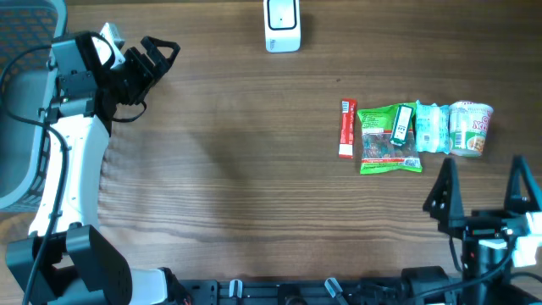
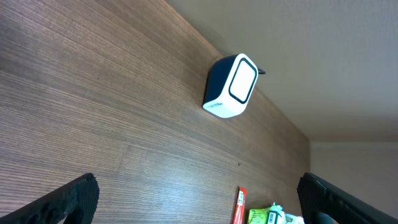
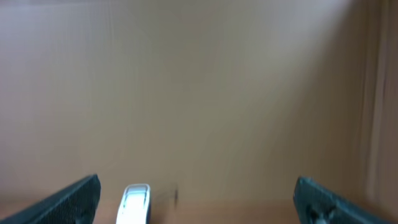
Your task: Scan the item barcode
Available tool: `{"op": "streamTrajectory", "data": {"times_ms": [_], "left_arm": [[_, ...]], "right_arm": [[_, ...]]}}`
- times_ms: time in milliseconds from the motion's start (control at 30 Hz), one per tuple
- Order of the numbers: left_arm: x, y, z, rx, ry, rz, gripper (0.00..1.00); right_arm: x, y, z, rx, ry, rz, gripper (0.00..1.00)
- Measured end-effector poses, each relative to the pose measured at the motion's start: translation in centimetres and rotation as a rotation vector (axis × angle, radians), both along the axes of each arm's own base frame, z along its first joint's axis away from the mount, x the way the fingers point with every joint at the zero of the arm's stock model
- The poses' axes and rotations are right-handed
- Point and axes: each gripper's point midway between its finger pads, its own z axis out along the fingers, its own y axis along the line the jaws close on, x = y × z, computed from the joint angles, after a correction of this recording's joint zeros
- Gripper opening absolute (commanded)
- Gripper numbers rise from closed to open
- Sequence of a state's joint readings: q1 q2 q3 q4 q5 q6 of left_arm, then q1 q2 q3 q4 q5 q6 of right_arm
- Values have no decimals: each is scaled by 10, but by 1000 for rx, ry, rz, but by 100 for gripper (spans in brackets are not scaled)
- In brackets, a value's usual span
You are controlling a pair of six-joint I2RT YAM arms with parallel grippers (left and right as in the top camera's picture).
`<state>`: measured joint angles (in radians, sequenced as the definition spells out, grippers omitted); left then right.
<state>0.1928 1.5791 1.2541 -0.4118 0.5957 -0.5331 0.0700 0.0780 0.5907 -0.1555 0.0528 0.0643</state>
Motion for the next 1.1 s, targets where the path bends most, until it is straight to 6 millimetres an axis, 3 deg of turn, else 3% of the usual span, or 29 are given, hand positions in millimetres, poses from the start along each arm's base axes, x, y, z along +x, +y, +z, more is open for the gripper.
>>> {"op": "streamTrajectory", "data": {"times_ms": [167,300,600,767,1033,1100], "left_arm": [[0,0,0,0,0,0,100],[0,0,0,0,0,0,100],[0,0,0,0,0,0,100],[0,0,0,0,0,0,100],[0,0,0,0,0,0,100],[0,0,0,0,0,0,100]], "right_arm": [[6,0,0,23,-190,5,100],[15,0,-22,23,-219,15,100],[49,0,-95,74,-77,37,100],[67,0,-151,139,86,51,100],[76,-1,-216,177,354,37,100],[76,0,-220,172,371,35,100]]}}
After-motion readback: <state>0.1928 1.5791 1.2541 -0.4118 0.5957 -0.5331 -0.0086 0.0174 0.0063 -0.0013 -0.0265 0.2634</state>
